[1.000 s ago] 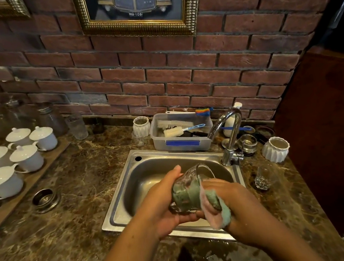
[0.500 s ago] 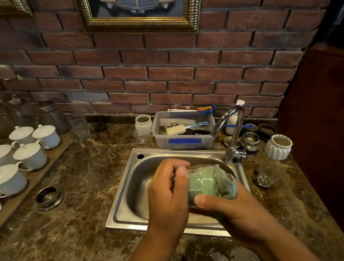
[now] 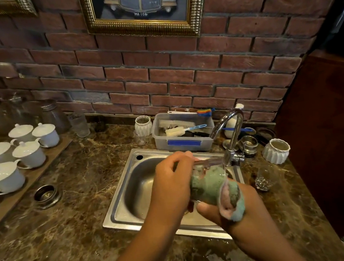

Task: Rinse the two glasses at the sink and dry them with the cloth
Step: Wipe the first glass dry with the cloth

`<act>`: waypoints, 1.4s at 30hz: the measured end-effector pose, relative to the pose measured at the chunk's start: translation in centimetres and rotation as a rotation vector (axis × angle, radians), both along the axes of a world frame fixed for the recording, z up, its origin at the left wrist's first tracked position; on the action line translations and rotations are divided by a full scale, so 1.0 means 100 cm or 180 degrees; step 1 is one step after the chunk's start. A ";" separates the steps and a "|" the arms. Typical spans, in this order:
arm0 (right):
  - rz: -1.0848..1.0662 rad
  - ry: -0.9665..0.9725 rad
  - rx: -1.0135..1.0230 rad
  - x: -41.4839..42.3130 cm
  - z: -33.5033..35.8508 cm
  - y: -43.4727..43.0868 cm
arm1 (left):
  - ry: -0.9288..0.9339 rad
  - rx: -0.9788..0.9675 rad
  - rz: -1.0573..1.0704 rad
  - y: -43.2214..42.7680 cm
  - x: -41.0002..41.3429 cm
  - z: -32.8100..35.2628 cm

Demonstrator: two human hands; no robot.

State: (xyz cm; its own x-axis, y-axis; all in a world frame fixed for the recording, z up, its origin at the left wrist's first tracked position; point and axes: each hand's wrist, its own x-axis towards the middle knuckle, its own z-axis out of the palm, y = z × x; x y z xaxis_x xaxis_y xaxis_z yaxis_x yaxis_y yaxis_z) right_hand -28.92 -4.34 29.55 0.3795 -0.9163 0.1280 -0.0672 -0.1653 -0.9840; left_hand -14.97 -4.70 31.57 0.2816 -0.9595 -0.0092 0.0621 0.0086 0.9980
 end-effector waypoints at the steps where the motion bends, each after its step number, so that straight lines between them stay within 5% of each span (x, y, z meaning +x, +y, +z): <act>1: 0.0050 -0.0034 -0.0079 0.004 0.002 0.002 | -0.0385 -0.0451 0.0135 0.003 -0.001 -0.005; 5: 0.0509 -0.1649 0.1291 0.002 -0.003 0.003 | -0.2072 -0.2011 0.0232 0.006 0.010 -0.024; 7: 0.0600 -0.1861 0.1555 0.001 0.001 0.003 | -0.2270 -0.2218 0.0050 0.005 0.014 -0.025; 10: 0.0519 -0.1183 0.0741 0.001 0.015 0.000 | -0.1543 -0.1795 -0.0031 0.005 0.012 -0.022; 13: 0.0441 0.0141 -0.0172 0.001 0.018 -0.003 | -0.0464 -0.0908 -0.0056 0.008 0.002 -0.010; 16: 0.0229 0.0358 -0.0653 0.013 0.029 -0.002 | 0.0486 -0.0084 -0.0133 0.009 0.002 0.003; 17: 0.0646 0.0441 -0.0830 0.006 0.016 0.013 | 0.0828 0.0118 -0.0188 0.008 0.003 0.006; 19: 0.0216 0.1443 -0.2025 -0.004 0.008 -0.002 | 0.1251 0.0424 -0.0242 0.007 0.005 0.010; 22: 0.0138 0.1319 -0.1476 0.005 0.021 -0.008 | 0.0981 0.0070 -0.0025 0.003 0.004 0.011; 24: 0.0142 0.1985 -0.1039 0.018 0.036 -0.004 | 0.0523 -0.0467 0.0149 0.003 0.002 0.012; 25: 0.0178 0.1921 -0.0540 0.015 0.035 -0.007 | 0.0218 -0.0735 0.0244 0.004 0.001 0.010; 31: 0.0465 -0.1419 0.1402 -0.002 0.025 -0.004 | -0.2198 -0.2532 0.0193 -0.001 0.012 -0.012; 33: 0.0658 -0.1852 0.1803 -0.008 0.020 -0.006 | -0.2487 -0.2756 -0.0031 -0.003 0.012 -0.015; 36: 0.0461 -0.1488 0.1378 -0.015 0.029 -0.005 | -0.1880 -0.2273 -0.0105 -0.003 0.004 -0.012; 39: 0.0084 0.0179 -0.0149 -0.012 0.035 -0.002 | -0.0478 -0.1156 -0.0188 0.001 -0.012 0.004; 42: -0.0120 0.1113 -0.1179 -0.018 0.030 -0.003 | 0.0876 0.0097 -0.0349 -0.002 -0.017 0.017</act>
